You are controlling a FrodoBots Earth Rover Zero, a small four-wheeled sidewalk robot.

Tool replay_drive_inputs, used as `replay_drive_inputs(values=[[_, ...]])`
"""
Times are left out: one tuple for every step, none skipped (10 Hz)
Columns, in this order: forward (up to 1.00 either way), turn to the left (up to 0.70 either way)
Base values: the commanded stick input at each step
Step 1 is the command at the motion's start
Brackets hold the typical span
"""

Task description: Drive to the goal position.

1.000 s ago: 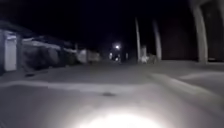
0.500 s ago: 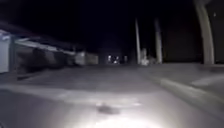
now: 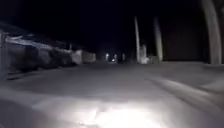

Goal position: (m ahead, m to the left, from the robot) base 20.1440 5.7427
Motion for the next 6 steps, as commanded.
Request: replay_drive_inputs(values=[[1.00, 0.00], [1.00, 0.00], [1.00, 0.00], [1.00, 0.00], [1.00, 0.00], [1.00, 0.00]])
